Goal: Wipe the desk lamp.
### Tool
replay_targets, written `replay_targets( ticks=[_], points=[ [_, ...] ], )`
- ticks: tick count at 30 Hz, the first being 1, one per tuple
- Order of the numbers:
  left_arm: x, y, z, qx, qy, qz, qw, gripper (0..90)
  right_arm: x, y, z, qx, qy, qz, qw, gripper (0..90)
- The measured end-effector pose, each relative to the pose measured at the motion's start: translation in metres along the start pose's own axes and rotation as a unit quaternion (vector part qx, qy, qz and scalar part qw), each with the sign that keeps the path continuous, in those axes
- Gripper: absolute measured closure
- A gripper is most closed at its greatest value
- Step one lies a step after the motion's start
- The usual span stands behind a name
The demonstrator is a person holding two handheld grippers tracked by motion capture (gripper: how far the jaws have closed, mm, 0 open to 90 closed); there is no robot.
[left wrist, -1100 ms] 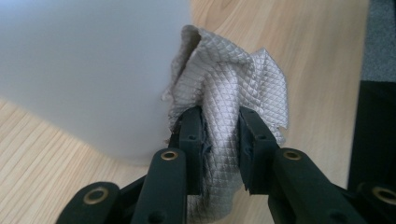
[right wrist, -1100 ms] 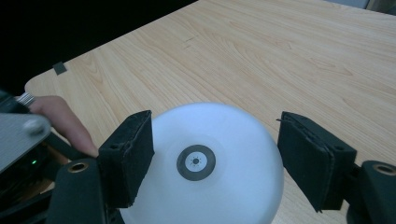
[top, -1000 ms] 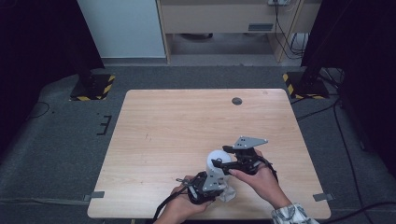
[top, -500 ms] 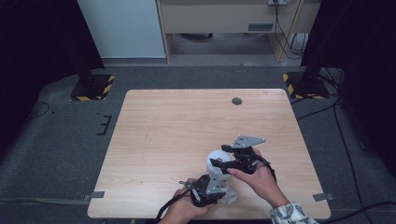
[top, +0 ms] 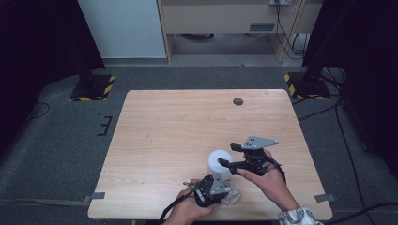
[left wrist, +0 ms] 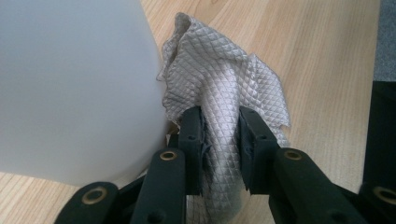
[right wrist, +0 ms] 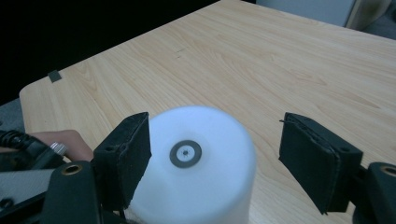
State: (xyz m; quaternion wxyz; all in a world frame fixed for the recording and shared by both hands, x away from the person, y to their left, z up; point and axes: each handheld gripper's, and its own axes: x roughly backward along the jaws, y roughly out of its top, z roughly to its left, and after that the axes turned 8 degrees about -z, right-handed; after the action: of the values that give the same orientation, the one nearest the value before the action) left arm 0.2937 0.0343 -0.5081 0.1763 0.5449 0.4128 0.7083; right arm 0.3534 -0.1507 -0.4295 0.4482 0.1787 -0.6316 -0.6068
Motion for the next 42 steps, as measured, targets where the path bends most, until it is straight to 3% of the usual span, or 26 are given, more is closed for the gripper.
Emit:
replay_targets(
  ticks=[3, 7, 13, 16, 19, 21, 28, 42],
  points=[
    [0.001, 0.000, 0.004, -0.007, 0.004, 0.007, 0.9999, 72.8, 0.011, -0.001, -0.003, 0.002, -0.010, -0.005, 0.9999, 25.6],
    [0.000, 0.000, 0.007, 0.003, 0.014, 0.006, 0.9999, 72.8, 0.030, -0.007, -0.007, 0.007, -0.028, -0.008, 0.9995, 27.0],
    [-0.008, 0.002, 0.005, -0.001, -0.008, -0.003, 1.0000, 72.5, 0.054, -0.027, -0.012, 0.011, -0.053, 0.002, 0.9986, 30.4],
    [-0.010, 0.005, 0.003, 0.001, 0.007, 0.003, 1.0000, 72.4, 0.062, -0.039, -0.016, 0.013, -0.068, 0.011, 0.9975, 34.1],
    [-0.013, 0.007, 0.001, 0.004, 0.007, -0.002, 1.0000, 72.3, 0.065, -0.046, -0.018, 0.015, -0.075, 0.021, 0.9969, 37.5],
    [-0.017, 0.011, 0.000, 0.002, 0.005, -0.001, 1.0000, 72.3, 0.068, -0.054, -0.019, 0.018, -0.083, 0.038, 0.9957, 44.6],
    [-0.022, 0.014, -0.003, -0.003, 0.006, 0.003, 1.0000, 72.1, 0.063, -0.072, -0.009, 0.040, -0.062, 0.082, 0.9939, 59.0],
    [-0.034, 0.027, -0.009, 0.006, 0.010, -0.015, 0.9998, 72.0, 0.070, -0.085, -0.018, 0.029, -0.080, 0.092, 0.9921, 71.9]
  ],
)
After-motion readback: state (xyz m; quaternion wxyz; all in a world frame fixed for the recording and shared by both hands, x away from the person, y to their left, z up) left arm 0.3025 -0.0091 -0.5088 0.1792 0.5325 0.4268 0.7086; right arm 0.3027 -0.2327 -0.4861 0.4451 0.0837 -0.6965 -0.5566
